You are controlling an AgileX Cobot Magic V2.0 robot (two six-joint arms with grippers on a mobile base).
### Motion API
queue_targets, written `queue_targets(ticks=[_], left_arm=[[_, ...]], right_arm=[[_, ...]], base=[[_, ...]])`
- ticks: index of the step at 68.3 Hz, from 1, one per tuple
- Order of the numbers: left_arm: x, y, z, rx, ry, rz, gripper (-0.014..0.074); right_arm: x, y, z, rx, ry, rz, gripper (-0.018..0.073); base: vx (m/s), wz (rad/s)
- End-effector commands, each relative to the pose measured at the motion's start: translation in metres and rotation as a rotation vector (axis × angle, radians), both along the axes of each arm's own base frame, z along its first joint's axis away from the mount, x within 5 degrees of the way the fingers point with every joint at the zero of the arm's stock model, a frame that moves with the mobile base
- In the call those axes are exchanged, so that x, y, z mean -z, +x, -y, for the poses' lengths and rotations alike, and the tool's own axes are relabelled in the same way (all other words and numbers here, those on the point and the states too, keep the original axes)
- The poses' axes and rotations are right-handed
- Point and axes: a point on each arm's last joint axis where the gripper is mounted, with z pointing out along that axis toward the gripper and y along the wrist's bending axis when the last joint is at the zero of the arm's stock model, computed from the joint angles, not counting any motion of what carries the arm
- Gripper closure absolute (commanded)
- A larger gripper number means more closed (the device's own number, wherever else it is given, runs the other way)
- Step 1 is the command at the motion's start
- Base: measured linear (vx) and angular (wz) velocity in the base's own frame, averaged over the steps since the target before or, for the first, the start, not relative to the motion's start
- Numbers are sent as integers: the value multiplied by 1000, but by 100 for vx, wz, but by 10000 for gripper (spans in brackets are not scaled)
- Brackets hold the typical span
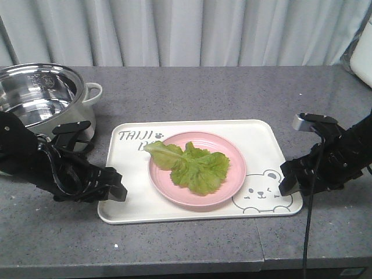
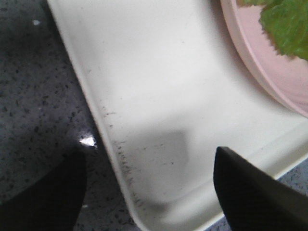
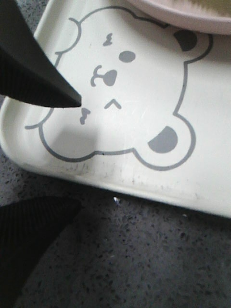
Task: Transfer vegetables to tray and serve
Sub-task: 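Lower both grippers to the tray's side edges and pinch them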
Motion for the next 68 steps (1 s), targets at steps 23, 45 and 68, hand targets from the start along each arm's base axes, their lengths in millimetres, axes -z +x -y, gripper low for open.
queue_targets(ticks=[23,45,68], left_arm=[[-16,2,2,-28,-45,44,91],[-16,2,2,-29,-46,44,255],[-16,2,2,-29,-46,44,485]], right_arm=[[-8,7,0,1,27,55,242],[-8,6,0,-4,30,45,393],[-8,6,0,-4,30,45,465]], base=[[0,0],[0,0],[0,0]])
